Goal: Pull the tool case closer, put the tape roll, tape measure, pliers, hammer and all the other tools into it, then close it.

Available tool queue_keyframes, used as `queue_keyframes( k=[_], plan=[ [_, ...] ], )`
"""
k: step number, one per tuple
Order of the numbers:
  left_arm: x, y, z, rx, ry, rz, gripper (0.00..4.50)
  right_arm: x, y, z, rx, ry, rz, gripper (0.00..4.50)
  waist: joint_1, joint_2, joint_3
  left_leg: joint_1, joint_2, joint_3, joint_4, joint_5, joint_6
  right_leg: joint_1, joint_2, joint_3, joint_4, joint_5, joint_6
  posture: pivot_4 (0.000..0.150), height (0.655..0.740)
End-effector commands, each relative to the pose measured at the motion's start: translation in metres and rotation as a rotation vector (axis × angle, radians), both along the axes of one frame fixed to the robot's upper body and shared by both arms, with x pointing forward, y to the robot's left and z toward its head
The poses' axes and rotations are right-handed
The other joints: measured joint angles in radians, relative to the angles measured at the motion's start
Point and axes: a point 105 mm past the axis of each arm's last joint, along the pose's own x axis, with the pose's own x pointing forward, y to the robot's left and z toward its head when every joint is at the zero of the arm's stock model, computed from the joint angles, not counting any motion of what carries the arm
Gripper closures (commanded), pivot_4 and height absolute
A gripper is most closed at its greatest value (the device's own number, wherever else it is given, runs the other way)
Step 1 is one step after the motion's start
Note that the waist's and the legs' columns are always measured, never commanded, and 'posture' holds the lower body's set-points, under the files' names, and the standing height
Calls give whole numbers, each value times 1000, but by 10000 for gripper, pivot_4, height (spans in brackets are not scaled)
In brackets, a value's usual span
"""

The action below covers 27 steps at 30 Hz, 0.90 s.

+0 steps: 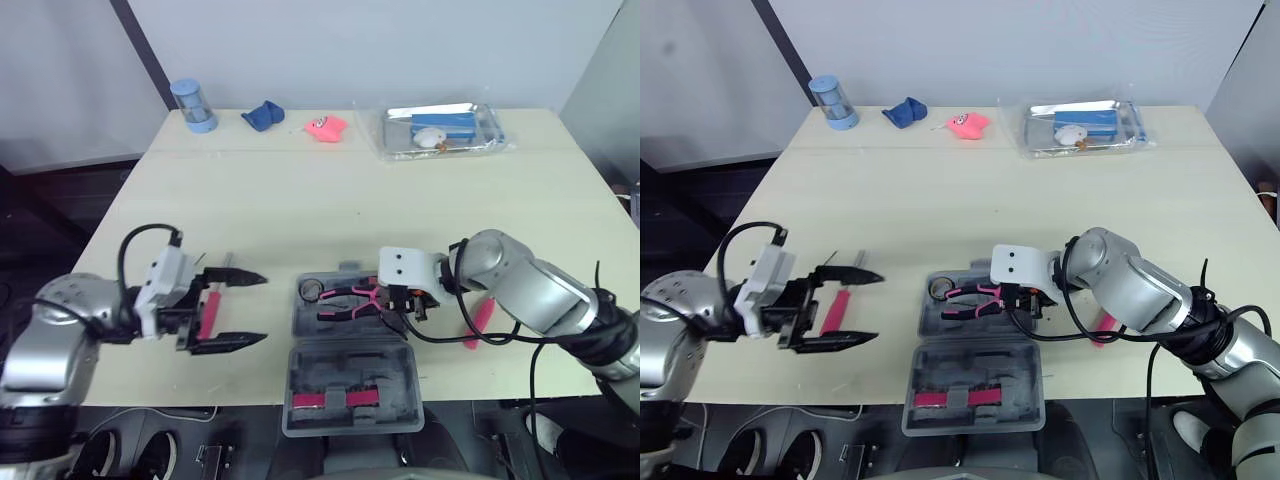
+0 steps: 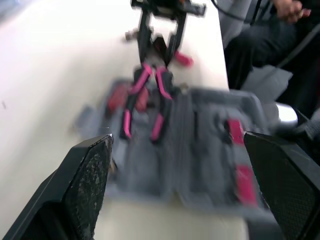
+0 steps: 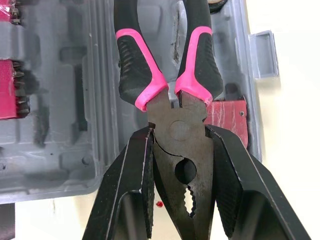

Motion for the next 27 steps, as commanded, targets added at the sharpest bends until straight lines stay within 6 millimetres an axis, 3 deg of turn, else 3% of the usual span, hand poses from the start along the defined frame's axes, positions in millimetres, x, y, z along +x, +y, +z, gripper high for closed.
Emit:
queue_keyframes(
  k=[1,8,18,27],
  plan=[
    [-4,13,12,18,-52,17,1033,2,7,11,-5,-47,28,34841,3,0,0,0,0,0,0,0,0,0,0,0,0,0,0,1500,7400],
    [-9,47,9,37,-45,135,1033,3,13,1,-64,-43,42,34841,-4,0,0,0,0,0,0,0,0,0,0,0,0,0,0,1500,7400],
    [-4,47,5,15,-33,138,1033,11,14,-16,-145,-48,17,34841,-4,0,0,0,0,0,0,0,0,-1,0,0,0,0,0,1500,7400],
    [0,45,3,10,-29,130,1033,6,31,-24,-142,-46,49,34841,-6,0,0,0,0,1,0,0,0,-2,0,0,1,0,0,1500,7400]
  ],
)
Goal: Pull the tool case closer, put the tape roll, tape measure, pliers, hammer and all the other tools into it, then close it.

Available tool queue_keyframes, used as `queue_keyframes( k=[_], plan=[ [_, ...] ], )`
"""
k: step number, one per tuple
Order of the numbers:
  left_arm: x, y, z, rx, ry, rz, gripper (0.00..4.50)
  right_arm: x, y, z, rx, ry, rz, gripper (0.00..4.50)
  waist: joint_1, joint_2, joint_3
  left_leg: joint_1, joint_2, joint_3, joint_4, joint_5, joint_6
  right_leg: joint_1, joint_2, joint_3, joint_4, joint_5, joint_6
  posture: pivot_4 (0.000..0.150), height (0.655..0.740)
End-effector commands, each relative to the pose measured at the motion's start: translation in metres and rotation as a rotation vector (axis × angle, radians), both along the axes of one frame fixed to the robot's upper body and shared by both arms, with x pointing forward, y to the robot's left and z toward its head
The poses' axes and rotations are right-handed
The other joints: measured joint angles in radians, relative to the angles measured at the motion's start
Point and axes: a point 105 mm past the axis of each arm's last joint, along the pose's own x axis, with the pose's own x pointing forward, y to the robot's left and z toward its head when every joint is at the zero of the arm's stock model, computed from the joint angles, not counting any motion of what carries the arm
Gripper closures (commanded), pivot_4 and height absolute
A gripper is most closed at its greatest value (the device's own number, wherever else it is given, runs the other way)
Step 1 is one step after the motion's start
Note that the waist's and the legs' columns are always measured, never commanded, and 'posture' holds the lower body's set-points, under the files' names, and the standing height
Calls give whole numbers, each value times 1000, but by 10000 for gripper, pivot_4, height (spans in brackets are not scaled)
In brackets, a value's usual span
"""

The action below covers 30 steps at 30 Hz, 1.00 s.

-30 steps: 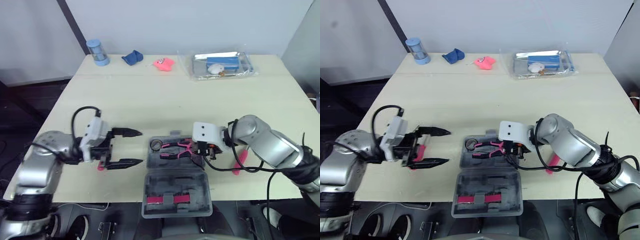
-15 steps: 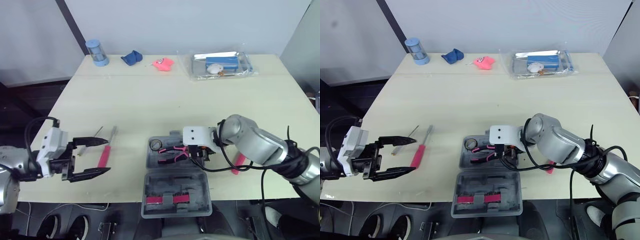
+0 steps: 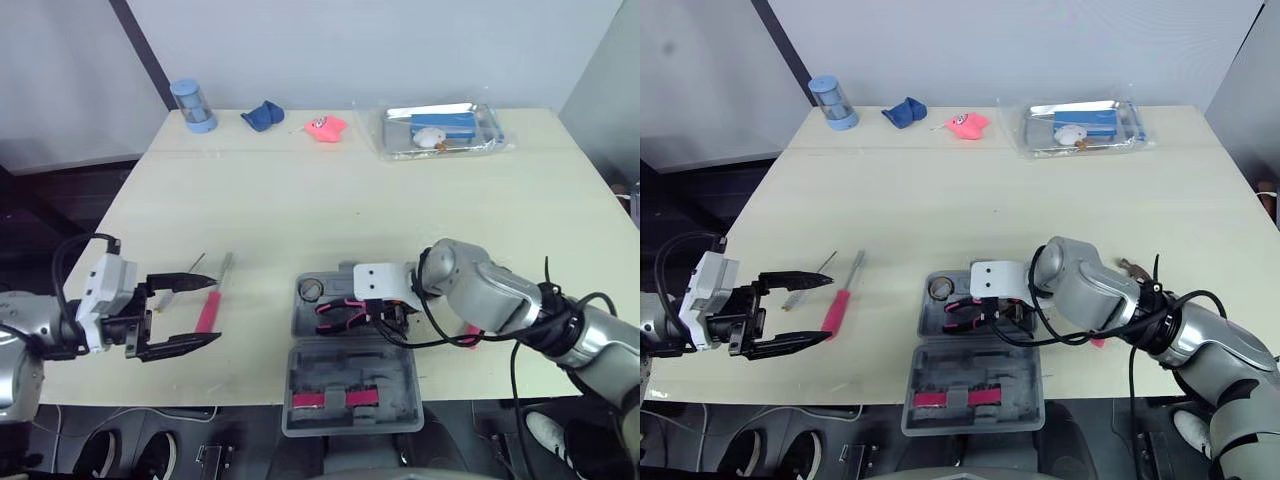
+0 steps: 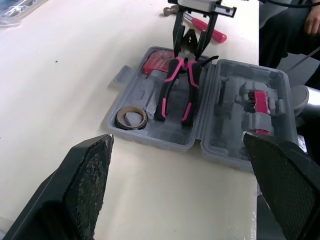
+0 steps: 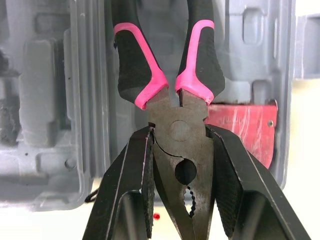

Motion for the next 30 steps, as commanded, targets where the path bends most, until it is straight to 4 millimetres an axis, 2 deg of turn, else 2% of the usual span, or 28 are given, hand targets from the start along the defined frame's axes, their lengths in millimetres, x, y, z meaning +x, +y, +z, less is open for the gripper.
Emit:
queue_keyframes(
  k=[1,10,21,26,27,28,30],
  plan=[
    [-1,-1,5,1,-19,-29,1033,-1,11,5,14,-30,23,34841,1,0,0,0,0,0,0,0,0,0,0,0,0,0,0,1500,7400],
    [-1,-1,4,4,-14,-30,1033,1,29,0,37,-37,29,34841,0,0,0,0,0,0,0,0,0,0,0,0,0,0,0,1500,7400],
    [-1,-3,4,4,-9,-34,1033,0,33,-5,46,-30,41,34841,-5,0,0,0,0,0,0,0,0,-1,0,0,1,0,0,1500,7400],
    [-1,-3,3,0,-4,-38,0,2,30,-2,63,-28,27,10853,-9,0,0,0,0,0,-1,0,0,-1,0,0,1,0,0,1500,7400],
    [-1,-4,3,-1,-3,-39,0,3,29,0,70,-35,22,9032,-10,0,0,0,0,0,-1,0,0,-1,0,0,1,0,0,1500,7400],
    [-1,-4,3,-3,-3,-40,0,4,28,2,75,-36,20,3892,-10,0,0,0,0,0,-1,0,0,-1,0,0,1,0,0,1500,7400],
    [-1,-5,5,-23,-3,-38,0,4,24,6,87,-33,14,3892,-11,0,0,0,0,0,-1,0,0,-1,0,0,1,0,0,1500,7400]
  ],
)
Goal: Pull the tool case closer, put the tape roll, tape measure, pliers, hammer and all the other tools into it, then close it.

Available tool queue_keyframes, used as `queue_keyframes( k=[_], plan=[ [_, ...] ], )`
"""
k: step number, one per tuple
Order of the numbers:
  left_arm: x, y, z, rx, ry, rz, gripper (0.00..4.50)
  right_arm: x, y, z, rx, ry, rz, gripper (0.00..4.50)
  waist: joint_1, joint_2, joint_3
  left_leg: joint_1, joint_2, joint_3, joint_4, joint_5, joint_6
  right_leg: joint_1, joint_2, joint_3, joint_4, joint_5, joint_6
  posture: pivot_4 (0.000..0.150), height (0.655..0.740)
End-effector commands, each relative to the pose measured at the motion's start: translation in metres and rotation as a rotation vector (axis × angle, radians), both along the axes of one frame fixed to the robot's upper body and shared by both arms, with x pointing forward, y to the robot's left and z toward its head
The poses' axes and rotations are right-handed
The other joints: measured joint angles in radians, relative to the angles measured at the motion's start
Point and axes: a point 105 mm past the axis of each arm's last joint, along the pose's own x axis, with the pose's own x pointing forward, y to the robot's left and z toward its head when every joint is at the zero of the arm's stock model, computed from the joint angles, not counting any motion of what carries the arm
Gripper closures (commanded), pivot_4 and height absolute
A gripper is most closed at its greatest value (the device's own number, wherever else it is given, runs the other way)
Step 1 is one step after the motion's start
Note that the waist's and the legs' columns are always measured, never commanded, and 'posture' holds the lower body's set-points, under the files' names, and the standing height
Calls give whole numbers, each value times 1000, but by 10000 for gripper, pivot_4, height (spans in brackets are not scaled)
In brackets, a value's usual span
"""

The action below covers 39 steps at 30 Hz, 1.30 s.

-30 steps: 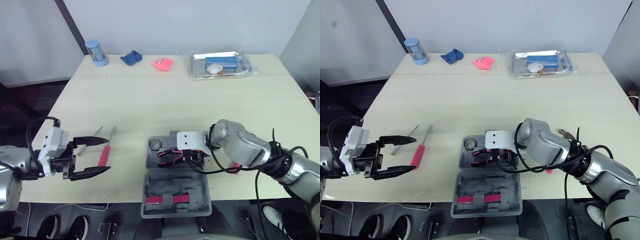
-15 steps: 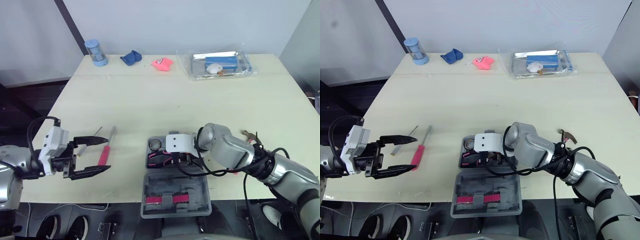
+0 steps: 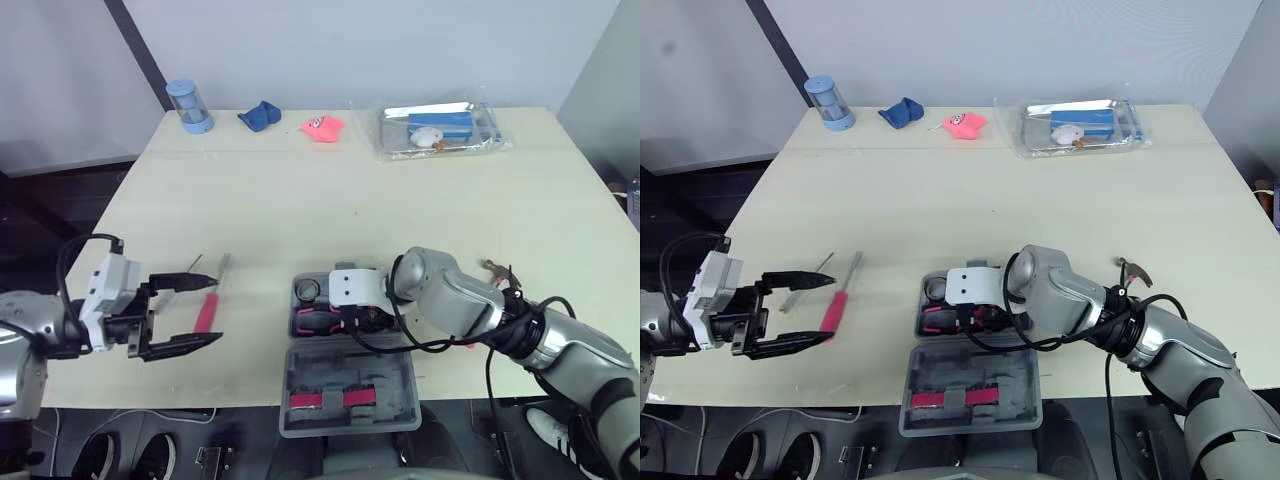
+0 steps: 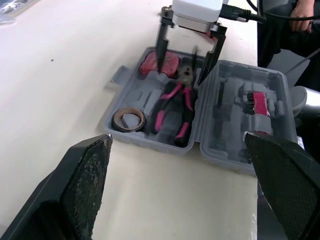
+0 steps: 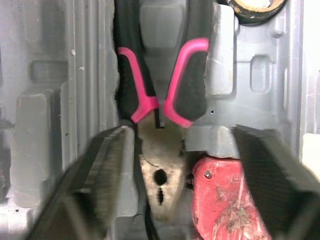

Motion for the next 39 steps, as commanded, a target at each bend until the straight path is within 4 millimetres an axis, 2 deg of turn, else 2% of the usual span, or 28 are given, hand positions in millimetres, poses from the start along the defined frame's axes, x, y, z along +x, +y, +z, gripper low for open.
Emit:
queue_keyframes(
  k=[1,9,12,13,14,16,17,19,20,31,39],
  plan=[
    [-1,-3,10,-18,-29,-30,0,2,-1,18,73,-26,3,3892,0,0,0,0,0,0,0,0,0,0,0,0,0,0,0,1500,7400],
    [-3,-8,11,-19,-34,-53,0,6,4,43,371,-23,6,3892,-2,0,0,0,0,0,0,0,0,0,0,0,0,0,0,1500,7400],
    [-2,-10,11,-37,-41,-55,0,10,-5,38,463,-4,-15,11737,0,0,0,0,0,0,0,0,0,0,0,0,0,0,0,1500,7400],
    [-2,-11,11,-39,-41,-55,0,9,-4,38,513,11,-10,17309,0,0,0,0,0,1,0,0,0,0,0,0,0,0,0,1500,7400],
    [-2,-11,10,-39,-41,-56,0,10,-4,37,542,19,-10,18594,0,0,0,0,0,1,0,0,0,0,0,0,0,0,0,1500,7400],
    [-2,-11,8,-42,-41,-55,0,9,-3,34,593,33,-2,28310,-1,0,0,0,0,1,0,0,0,1,0,0,0,0,0,1500,7400],
    [-1,-11,8,-43,-42,-54,0,9,-3,32,609,38,3,35031,-3,0,0,0,0,1,0,0,0,1,0,0,0,0,0,1500,7400],
    [-1,-11,8,-45,-43,-54,0,8,-2,26,635,51,17,43025,-6,0,0,0,0,1,0,0,0,1,0,0,0,0,0,1500,7400],
    [0,-11,8,-46,-44,-54,0,7,-1,24,643,56,22,44302,-7,0,0,0,0,1,0,0,0,0,0,0,0,0,0,1500,7400],
    [0,-10,3,-44,-43,-65,0,5,0,-15,608,106,36,44302,-8,0,0,0,0,1,0,0,0,1,0,0,0,0,0,1500,7400],
    [-1,-11,-1,-44,-32,-60,0,5,-23,-59,406,165,-37,44302,-7,0,0,3,0,1,0,0,0,2,0,1,0,0,0,1500,7400]
  ],
)
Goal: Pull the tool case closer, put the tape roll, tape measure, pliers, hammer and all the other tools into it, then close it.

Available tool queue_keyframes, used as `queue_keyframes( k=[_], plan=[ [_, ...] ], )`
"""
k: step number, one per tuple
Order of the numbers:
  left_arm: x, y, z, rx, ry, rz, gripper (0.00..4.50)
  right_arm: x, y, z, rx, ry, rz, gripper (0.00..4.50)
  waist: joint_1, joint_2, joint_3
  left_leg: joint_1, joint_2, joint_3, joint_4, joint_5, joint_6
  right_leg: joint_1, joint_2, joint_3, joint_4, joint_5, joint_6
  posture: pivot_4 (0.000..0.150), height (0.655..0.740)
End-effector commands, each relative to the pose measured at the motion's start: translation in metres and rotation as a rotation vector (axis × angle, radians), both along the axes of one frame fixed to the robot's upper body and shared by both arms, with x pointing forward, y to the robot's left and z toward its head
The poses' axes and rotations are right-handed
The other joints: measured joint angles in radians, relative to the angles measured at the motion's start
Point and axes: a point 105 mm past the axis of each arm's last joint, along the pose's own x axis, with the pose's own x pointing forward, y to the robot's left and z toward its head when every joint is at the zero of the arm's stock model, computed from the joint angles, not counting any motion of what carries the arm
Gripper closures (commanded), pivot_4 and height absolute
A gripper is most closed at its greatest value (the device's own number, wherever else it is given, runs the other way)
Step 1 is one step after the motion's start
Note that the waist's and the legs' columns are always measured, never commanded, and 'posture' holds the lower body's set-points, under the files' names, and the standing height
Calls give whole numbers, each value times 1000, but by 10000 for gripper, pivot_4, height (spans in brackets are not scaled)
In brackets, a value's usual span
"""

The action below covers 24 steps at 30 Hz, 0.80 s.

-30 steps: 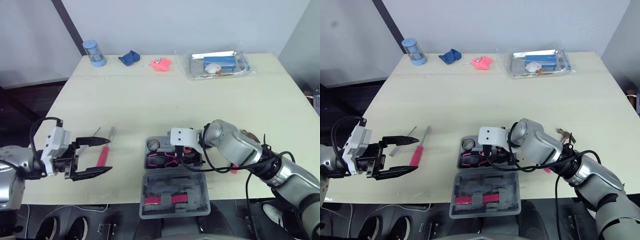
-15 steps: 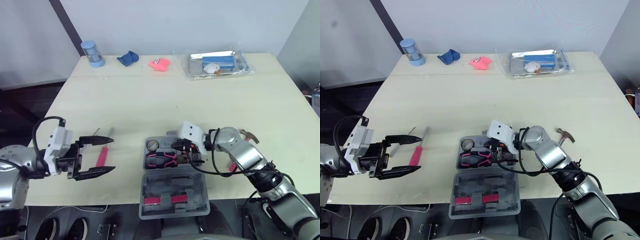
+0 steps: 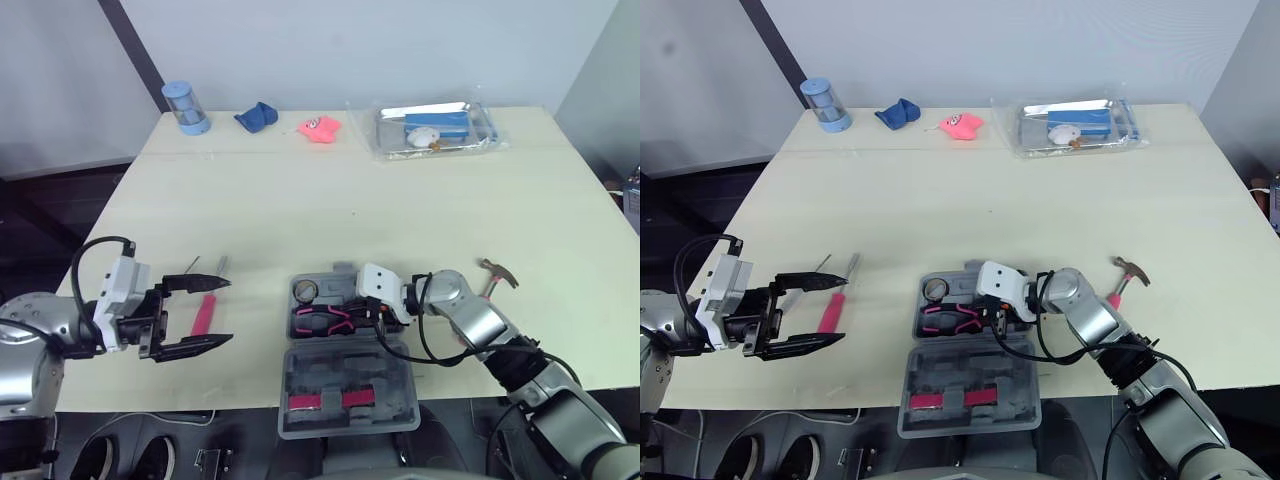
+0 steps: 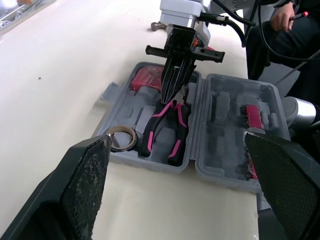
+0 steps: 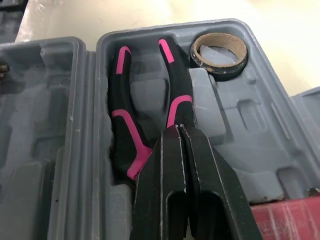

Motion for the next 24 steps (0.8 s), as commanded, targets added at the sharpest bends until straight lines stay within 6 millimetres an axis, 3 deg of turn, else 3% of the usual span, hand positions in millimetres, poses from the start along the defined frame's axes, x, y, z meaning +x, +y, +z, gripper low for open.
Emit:
queue_keyframes(
  k=[1,6,11,15,20,24],
  plan=[
    [-3,0,1,3,1,-6,0,-3,-21,-35,-155,92,-59,44302,0,0,0,1,0,0,0,0,0,0,0,0,0,0,0,1500,7400],
    [-4,-2,-2,2,17,5,0,-12,-31,-68,-259,181,-78,44302,5,-1,-2,6,0,0,0,0,0,6,0,0,-1,0,0,1500,7400],
    [-5,-4,-3,-2,23,8,0,-15,-42,-85,-317,233,-109,44302,13,-3,-8,27,1,2,-10,0,0,26,0,0,-7,-1,-1,1500,7400],
    [-5,-5,-5,-3,28,9,0,-16,-50,-95,-376,257,-123,44302,21,-1,-21,33,2,4,-14,0,0,28,0,1,-9,-2,-3,1500,7400],
    [-4,-8,-6,-8,29,7,0,-16,-46,-95,-358,260,-127,44302,24,-2,-31,35,2,3,-14,0,0,30,0,1,-9,-3,-3,1500,7400],
    [-4,-10,-8,-12,29,8,0,-9,-34,-77,-245,212,-128,44302,22,-2,-33,36,3,4,-14,0,0,30,1,1,-9,-3,-3,1500,7400]
  ],
)
